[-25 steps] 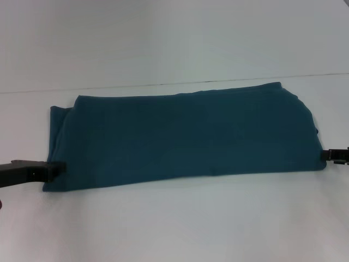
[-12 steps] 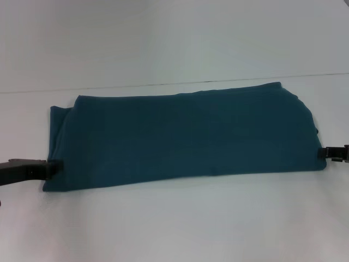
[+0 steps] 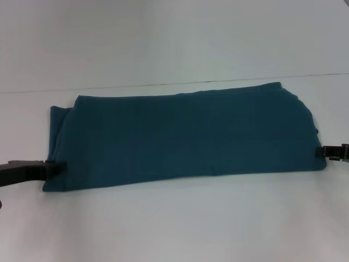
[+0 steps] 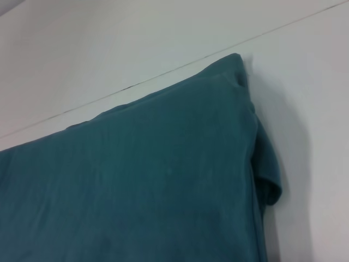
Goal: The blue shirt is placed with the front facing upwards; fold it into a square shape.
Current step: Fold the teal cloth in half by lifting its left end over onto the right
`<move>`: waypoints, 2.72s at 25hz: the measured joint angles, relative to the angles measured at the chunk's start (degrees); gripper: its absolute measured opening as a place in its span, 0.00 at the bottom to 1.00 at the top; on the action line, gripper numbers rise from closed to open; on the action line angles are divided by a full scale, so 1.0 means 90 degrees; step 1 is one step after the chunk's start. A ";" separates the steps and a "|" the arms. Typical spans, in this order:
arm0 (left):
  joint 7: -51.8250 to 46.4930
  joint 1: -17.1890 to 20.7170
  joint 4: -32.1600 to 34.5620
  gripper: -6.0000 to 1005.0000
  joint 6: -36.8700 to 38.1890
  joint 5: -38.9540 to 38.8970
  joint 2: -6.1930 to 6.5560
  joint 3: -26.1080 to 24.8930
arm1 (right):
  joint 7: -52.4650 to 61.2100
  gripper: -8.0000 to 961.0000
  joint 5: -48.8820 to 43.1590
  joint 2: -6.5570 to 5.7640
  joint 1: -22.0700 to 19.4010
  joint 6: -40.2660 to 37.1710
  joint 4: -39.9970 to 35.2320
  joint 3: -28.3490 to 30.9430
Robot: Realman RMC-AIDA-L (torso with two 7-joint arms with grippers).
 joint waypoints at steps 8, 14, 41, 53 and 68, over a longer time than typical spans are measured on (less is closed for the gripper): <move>-0.0010 0.0000 -0.0040 0.32 -0.0030 0.0012 0.0006 -0.0003 | -0.0003 0.54 -0.0009 0.0003 -0.0003 -0.0004 0.0000 0.0000; -0.0051 -0.0004 -0.0008 0.41 -0.0020 0.0021 0.0008 -0.0012 | -0.0002 0.54 -0.0017 0.0003 0.0003 -0.0009 0.0000 0.0000; -0.0224 -0.0020 0.0049 0.50 0.0057 0.0411 -0.0002 0.0159 | 0.0045 0.54 -0.0029 -0.0021 0.0044 0.0002 0.0000 0.0000; -0.0225 -0.0049 0.0046 0.50 0.0053 0.0411 -0.0002 0.0164 | -0.0068 0.54 -0.0033 -0.0017 0.0160 0.0380 0.0479 -0.0032; -0.0225 -0.0062 0.0046 0.50 0.0053 0.0411 0.0002 0.0164 | -0.0082 0.54 -0.0012 0.0001 0.0211 0.0272 0.0488 -0.0070</move>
